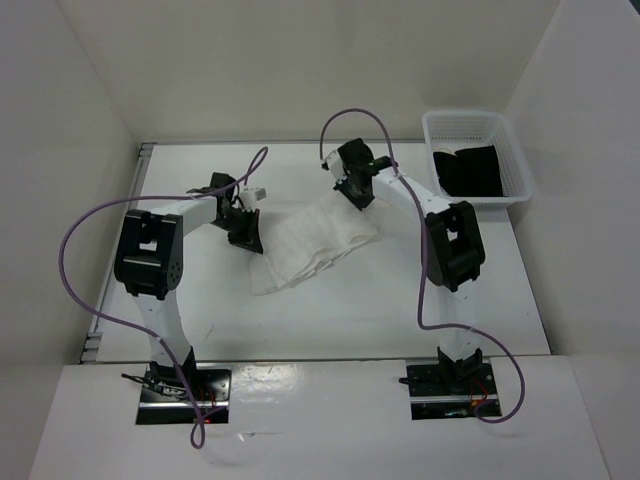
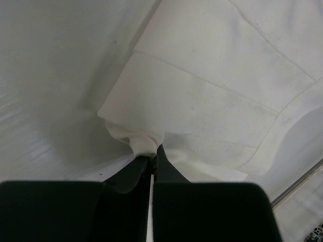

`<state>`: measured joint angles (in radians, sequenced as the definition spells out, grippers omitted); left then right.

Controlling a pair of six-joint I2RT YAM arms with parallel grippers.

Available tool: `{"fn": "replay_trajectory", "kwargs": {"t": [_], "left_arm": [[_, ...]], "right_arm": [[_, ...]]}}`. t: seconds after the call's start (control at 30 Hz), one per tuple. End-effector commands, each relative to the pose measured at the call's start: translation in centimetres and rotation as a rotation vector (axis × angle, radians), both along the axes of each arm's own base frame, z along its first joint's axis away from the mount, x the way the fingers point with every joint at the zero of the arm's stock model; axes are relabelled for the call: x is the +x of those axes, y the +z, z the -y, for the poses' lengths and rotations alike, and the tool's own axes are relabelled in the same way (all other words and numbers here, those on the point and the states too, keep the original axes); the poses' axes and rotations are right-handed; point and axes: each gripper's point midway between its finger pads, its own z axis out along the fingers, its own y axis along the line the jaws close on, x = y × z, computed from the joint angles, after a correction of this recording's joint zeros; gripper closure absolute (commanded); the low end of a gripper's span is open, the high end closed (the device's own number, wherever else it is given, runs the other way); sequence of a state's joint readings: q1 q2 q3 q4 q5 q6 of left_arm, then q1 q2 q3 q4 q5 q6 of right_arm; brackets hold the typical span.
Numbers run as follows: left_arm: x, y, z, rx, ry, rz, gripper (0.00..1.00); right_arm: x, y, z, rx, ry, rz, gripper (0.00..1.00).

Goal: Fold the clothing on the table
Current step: Fold the skirt

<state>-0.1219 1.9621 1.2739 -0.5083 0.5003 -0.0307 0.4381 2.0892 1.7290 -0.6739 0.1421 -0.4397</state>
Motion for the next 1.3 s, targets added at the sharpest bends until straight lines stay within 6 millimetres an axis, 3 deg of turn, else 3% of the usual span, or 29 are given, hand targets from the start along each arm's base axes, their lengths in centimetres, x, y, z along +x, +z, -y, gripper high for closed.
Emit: {"fn": "replay_trajectory", "kwargs": {"t": [0.0, 0.43, 0.67, 0.8, 0.93, 1.27], "left_arm": [[0.5, -0.1, -0.2, 0.022, 0.006, 0.004, 1.0], [0.5, -0.7, -0.1, 0.02, 0.021, -0.014, 1.0], [0.5, -0.7, -0.1, 0.02, 0.021, -0.014, 1.0], [0.5, -0.7, -0.1, 0.02, 0.021, -0.014, 1.0], [0.5, -0.7, -0.1, 0.02, 0.021, -0.014, 1.0], [0.5, -0.7, -0.1, 0.02, 0.021, -0.014, 1.0]], "right_arm": [[-0.4, 4.3, -3.0, 0.015, 0.054, 0.066, 1.0], [-6.0, 6.7, -11.3, 0.179, 0.259, -0.071, 1.0], [-8.4, 10.0, -15.3, 0.322, 0.363, -0.145, 1.0], [-10.1, 9.6, -17.0, 0.333, 0.403, -0.191, 1.0], [-12.7, 8.0, -19.4, 0.318, 0.476, -0.245, 1.0], [-16.4, 6.1, -22.2, 0.296, 0.56, -0.313, 1.0]]}}
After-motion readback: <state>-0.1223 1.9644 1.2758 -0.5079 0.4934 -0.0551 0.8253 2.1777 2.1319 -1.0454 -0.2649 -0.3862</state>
